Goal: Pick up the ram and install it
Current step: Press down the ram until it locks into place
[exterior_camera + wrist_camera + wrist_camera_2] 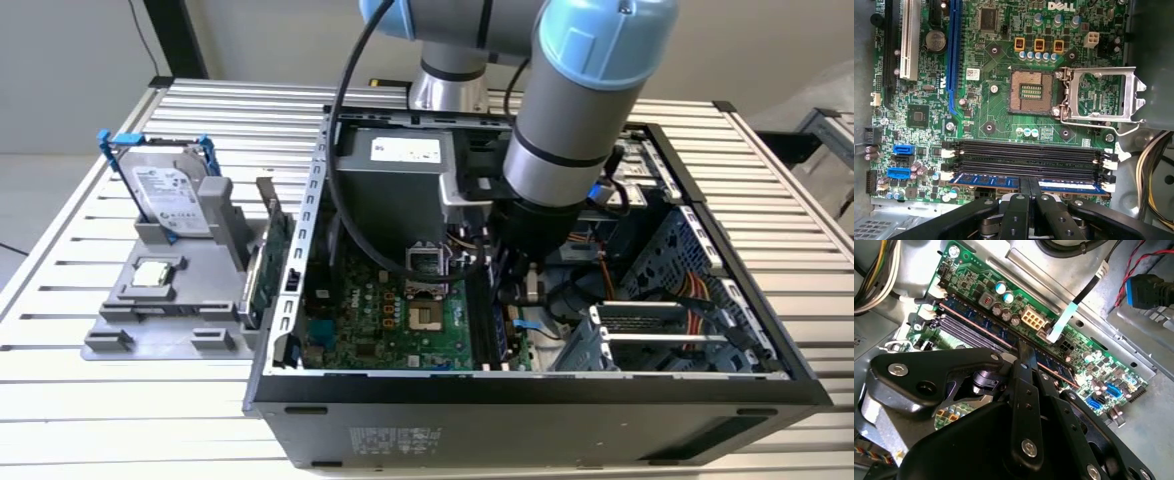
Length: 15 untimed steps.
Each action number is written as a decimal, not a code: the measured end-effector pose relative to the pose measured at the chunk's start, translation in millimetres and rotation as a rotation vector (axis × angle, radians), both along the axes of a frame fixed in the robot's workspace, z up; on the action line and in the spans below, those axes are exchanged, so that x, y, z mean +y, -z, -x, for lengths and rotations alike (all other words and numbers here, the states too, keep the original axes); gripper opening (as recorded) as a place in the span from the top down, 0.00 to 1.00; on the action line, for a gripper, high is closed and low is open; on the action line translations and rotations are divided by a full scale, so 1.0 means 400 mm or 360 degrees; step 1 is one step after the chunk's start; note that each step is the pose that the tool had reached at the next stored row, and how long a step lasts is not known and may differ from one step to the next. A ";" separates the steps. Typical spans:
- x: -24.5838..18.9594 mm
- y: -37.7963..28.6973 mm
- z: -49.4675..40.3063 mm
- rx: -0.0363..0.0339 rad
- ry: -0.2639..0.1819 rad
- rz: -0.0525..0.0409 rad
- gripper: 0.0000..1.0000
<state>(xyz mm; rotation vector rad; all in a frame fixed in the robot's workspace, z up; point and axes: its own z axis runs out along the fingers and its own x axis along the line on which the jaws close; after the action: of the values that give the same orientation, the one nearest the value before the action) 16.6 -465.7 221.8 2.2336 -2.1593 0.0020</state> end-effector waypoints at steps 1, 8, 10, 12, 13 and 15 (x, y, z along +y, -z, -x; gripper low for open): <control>0.000 0.004 0.000 0.0000 0.0000 0.0002 1.00; 0.000 0.006 0.000 -0.0001 0.0000 0.0001 1.00; 0.000 0.006 0.000 -0.0001 0.0000 0.0001 1.00; 0.000 0.006 0.000 -0.0001 0.0000 0.0001 1.00; 0.000 0.006 0.000 -0.0001 0.0000 0.0000 1.00; 0.001 0.002 0.000 -0.0001 0.0000 -0.0001 1.00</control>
<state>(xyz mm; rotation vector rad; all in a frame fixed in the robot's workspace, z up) 16.7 -465.5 221.1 2.2345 -2.1602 0.0019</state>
